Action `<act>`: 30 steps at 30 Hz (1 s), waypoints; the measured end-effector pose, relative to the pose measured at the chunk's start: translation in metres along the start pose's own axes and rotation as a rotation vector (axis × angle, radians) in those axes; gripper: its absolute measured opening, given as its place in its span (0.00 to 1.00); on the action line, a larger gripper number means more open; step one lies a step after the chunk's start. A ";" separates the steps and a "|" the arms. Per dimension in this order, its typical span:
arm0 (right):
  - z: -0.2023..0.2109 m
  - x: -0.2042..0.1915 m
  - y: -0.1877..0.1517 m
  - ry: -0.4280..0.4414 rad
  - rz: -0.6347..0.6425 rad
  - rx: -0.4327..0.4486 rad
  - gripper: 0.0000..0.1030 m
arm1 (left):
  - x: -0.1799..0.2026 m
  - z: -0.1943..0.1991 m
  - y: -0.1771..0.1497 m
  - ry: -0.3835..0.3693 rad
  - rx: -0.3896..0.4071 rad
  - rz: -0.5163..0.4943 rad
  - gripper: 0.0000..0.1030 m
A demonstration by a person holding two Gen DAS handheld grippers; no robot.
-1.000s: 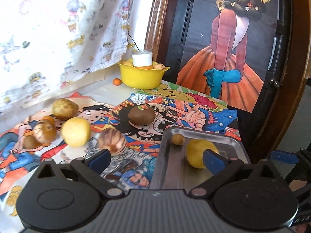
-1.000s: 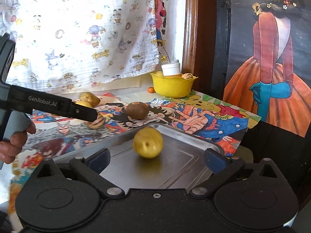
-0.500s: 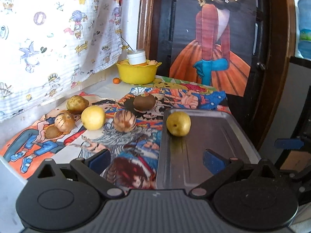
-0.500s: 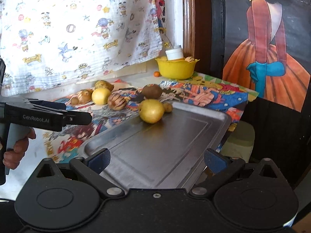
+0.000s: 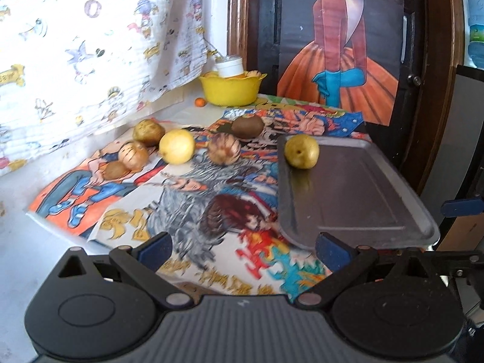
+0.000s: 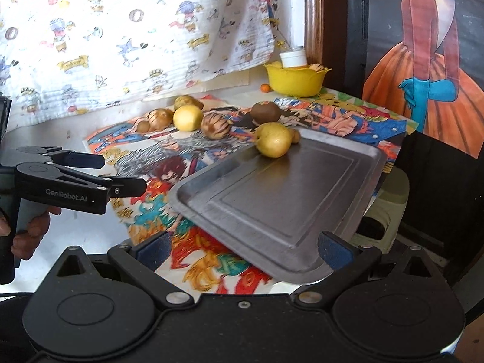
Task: Organize fruits
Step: 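Withdraw both grippers from the tray back toward the fruit cluster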
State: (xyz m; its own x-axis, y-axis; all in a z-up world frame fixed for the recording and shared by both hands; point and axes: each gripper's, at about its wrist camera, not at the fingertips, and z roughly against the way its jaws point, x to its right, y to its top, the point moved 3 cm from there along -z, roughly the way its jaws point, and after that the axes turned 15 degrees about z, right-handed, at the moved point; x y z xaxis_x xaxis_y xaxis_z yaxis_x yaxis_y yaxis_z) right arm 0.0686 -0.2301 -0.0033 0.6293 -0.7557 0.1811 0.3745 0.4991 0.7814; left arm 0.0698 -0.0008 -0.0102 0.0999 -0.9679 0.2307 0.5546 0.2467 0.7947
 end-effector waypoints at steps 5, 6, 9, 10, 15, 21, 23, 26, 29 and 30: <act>-0.002 -0.009 0.004 0.032 0.021 -0.012 0.99 | -0.013 0.001 0.001 0.029 -0.006 0.017 1.00; -0.002 -0.011 0.006 0.039 0.030 -0.010 0.99 | -0.016 0.000 0.002 0.032 -0.008 0.021 1.00; -0.007 -0.016 0.014 0.056 0.062 -0.002 0.99 | -0.022 -0.003 0.003 0.040 -0.008 0.024 1.00; -0.008 -0.018 0.018 0.063 0.072 0.002 0.99 | -0.025 -0.004 0.004 0.042 -0.009 0.026 1.00; -0.019 -0.022 0.042 0.096 0.130 0.041 0.99 | -0.037 -0.010 0.012 0.052 -0.003 0.019 1.00; -0.037 -0.023 0.079 0.135 0.218 0.066 0.99 | -0.060 -0.018 0.030 0.092 0.018 0.010 1.00; -0.044 -0.024 0.093 0.152 0.242 0.077 0.99 | -0.068 -0.021 0.036 0.107 0.022 0.011 1.00; -0.055 -0.025 0.111 0.181 0.274 0.095 0.99 | -0.081 -0.028 0.045 0.133 0.027 0.021 1.00; -0.066 -0.026 0.130 0.196 0.317 0.122 0.99 | -0.093 -0.034 0.053 0.156 0.031 0.030 1.00; -0.070 -0.026 0.135 0.197 0.330 0.127 0.99 | -0.097 -0.037 0.056 0.164 0.032 0.035 1.00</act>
State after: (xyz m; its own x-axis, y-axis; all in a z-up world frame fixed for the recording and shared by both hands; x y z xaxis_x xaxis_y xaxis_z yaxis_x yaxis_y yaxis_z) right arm 0.1505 -0.1133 0.0556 0.8248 -0.4617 0.3265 0.0509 0.6357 0.7703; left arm 0.1215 0.1051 -0.0087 0.2538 -0.9530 0.1655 0.5220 0.2790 0.8060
